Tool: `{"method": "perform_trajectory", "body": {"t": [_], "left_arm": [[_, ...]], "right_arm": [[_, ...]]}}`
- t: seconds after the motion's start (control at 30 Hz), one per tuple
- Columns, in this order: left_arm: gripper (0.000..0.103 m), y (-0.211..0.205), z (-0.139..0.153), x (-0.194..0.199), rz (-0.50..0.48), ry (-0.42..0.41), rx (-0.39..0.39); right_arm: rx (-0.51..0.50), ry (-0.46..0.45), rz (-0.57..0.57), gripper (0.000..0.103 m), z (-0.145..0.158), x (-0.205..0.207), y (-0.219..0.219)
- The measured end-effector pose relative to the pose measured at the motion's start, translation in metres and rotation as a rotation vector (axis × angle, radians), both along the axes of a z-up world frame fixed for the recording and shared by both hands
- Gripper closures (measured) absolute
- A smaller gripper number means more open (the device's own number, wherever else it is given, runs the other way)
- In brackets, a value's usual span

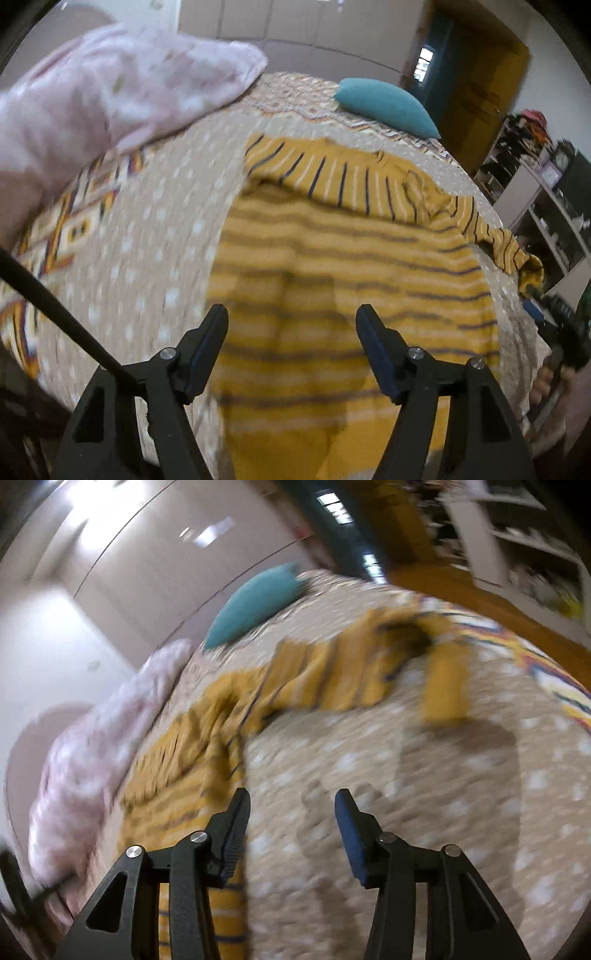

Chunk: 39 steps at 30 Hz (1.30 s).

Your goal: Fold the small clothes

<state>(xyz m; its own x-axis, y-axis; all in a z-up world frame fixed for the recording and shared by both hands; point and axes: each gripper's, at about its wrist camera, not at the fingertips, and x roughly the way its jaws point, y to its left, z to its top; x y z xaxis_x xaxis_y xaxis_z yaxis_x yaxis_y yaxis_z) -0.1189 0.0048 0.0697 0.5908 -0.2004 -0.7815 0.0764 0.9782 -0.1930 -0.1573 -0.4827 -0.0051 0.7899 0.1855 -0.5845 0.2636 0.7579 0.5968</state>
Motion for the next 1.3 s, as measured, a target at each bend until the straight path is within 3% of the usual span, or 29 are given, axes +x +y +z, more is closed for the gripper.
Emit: {"method": "perform_trajectory", "body": {"t": [0.13,0.3,0.43,0.47,0.53,0.57,0.73,0.93,1.13,1.3], "left_arm": [[0.033,0.001,-0.008,-0.017,0.002,0.008,0.001],[0.033,-0.017,-0.003,-0.029,-0.030,-0.003,0.040],[0.033,-0.029,0.000,-0.033,-0.059,0.000,0.040],[0.033,-0.032,0.000,-0.034,-0.063,-0.001,0.048],[0.033,-0.034,-0.001,-0.034,-0.067,0.000,0.055],[0.033,-0.033,-0.002,-0.034,-0.064,0.002,0.053],[0.033,-0.020,-0.005,-0.032,-0.031,0.013,0.003],[0.033,0.008,-0.002,-0.038,0.020,-0.004,-0.074],[0.032,0.041,0.003,-0.052,0.067,-0.046,-0.094],[0.032,0.080,-0.005,-0.062,0.139,-0.056,-0.124]], "right_arm": [[0.137,-0.073,-0.085,0.038,0.006,0.001,-0.048],[0.298,-0.076,-0.159,0.037,-0.008,0.041,-0.081],[0.417,-0.075,-0.312,0.038,-0.024,0.048,-0.112],[0.451,-0.079,-0.364,0.043,-0.029,0.043,-0.121],[0.502,-0.074,-0.423,0.094,-0.038,0.035,-0.138],[0.506,-0.054,-0.435,0.097,-0.040,0.032,-0.147],[0.289,-0.030,-0.487,0.097,-0.009,0.003,-0.174],[0.070,-0.032,-0.392,0.097,0.054,0.011,-0.150],[-0.167,-0.047,-0.085,0.097,0.121,0.091,-0.026],[-0.342,-0.059,0.260,0.097,0.138,0.171,0.140]]}}
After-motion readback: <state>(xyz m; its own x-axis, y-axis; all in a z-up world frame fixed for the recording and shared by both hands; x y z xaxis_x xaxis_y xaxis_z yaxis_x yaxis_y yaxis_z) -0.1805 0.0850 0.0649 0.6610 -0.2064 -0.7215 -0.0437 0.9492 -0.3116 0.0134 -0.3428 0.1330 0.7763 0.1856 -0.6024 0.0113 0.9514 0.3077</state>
